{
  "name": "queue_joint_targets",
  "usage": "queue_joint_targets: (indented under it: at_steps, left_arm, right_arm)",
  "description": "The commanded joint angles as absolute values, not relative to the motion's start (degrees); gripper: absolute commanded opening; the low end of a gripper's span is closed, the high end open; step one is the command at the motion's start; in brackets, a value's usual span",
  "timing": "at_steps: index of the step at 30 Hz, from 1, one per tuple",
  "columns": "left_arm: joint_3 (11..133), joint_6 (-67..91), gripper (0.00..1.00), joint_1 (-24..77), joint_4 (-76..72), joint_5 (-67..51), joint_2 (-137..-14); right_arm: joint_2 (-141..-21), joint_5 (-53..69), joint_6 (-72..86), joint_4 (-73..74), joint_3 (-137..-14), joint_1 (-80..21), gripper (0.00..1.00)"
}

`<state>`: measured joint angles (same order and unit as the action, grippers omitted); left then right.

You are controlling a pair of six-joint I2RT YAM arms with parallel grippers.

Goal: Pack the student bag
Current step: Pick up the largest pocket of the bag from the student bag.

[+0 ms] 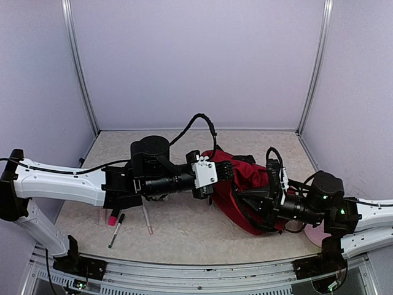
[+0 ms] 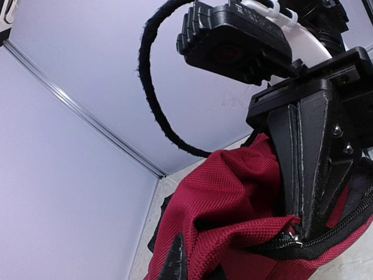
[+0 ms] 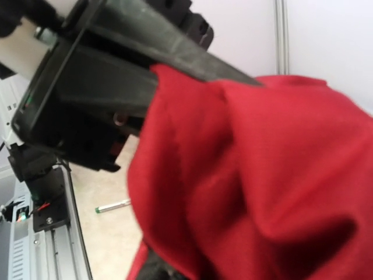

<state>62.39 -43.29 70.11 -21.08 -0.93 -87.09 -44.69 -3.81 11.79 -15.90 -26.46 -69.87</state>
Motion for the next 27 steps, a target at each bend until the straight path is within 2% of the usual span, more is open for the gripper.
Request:
queue_joint_targets:
  at_steps: [1, 12, 21, 27]
  left_arm:
    - [63.2, -42.5, 0.0, 69.6, -27.1, -2.8, -85.4]
    - [63.0, -43.1, 0.0, 66.0, -26.1, 1.0, -83.3]
    - [65.9, -43.3, 0.0, 62.8, -22.9, 2.5, -82.4]
    - [67.6, -41.2, 0.0, 60.9, -22.4, 5.1, -82.2]
  right_arm:
    - [-42.0, -7.0, 9.6, -14.3, -28.3, -70.0, 0.0]
    - [-30.3, -0.9, 9.4, -1.9, -26.3, -70.0, 0.0]
    - [-29.6, -1.4, 9.9, 5.1, -25.1, -69.8, 0.0]
    - [-34.4, -2.2, 11.1, 9.2, -28.0, -69.7, 0.0]
